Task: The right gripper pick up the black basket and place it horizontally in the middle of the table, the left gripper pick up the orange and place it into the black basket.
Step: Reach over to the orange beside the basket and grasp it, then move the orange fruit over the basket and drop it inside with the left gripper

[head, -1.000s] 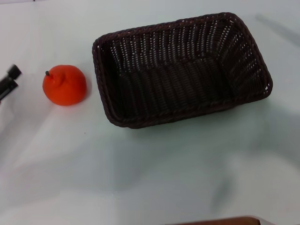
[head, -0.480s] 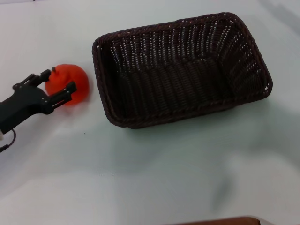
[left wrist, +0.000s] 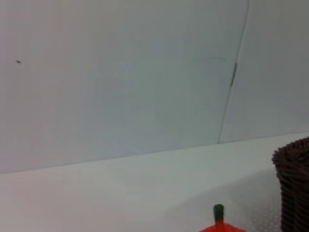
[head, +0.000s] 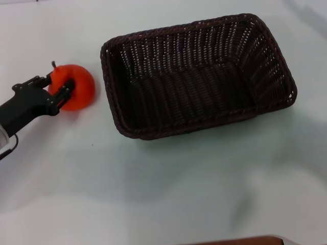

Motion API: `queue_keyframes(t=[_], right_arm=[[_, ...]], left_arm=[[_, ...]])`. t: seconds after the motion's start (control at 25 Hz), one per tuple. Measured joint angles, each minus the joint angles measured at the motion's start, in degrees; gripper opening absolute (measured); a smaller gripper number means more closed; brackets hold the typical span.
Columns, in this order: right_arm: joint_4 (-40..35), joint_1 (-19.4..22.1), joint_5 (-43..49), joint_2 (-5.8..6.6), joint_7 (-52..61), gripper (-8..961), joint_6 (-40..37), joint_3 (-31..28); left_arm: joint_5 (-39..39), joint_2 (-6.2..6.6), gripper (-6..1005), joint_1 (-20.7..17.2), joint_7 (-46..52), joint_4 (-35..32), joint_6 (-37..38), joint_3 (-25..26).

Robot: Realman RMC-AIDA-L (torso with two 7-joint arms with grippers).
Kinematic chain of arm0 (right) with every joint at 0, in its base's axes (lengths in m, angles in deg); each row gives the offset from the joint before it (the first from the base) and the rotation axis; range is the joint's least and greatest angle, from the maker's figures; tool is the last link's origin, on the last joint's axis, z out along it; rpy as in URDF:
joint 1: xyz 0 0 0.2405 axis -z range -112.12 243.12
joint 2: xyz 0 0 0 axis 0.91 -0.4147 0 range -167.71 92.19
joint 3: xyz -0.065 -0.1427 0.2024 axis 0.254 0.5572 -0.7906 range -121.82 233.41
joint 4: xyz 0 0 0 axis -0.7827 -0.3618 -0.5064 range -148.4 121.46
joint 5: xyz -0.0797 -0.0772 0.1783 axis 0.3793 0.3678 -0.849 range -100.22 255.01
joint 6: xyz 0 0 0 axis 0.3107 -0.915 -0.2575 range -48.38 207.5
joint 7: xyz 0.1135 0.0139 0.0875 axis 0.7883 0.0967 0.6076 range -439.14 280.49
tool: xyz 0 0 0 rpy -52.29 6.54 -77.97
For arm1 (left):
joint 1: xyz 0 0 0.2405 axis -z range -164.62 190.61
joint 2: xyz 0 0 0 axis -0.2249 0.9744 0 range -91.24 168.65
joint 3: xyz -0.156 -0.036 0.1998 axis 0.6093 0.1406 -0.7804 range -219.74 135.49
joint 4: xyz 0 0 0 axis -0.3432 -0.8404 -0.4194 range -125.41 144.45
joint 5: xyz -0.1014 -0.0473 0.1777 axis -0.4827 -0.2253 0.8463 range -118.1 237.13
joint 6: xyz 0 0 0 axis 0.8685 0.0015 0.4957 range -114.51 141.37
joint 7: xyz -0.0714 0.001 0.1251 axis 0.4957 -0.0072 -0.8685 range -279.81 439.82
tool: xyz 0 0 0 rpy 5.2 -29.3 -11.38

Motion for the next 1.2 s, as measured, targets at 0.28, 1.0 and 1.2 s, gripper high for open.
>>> queue_keyframes(t=[0.28,1.0,1.2], right_arm=[[1.34,-0.20,0.00,0.09,-0.43,736,-1.26,-0.11],[3.17,-3.39,-0.19,-0.43,-3.17,736,-1.52,-0.10],[4.78,-4.06,-0.19,-0.35,-4.50,736,-1.60,-0.15]], left_arm=[[0.07,-0.02,338,-0.20,-0.02,0.67,-0.19,0.43],[4.32,-6.80,169,3.34,-3.98,7.05,-23.86,7.23],[3.42,-6.82,132,11.72,-4.09,-2.48,-23.18,4.64]])
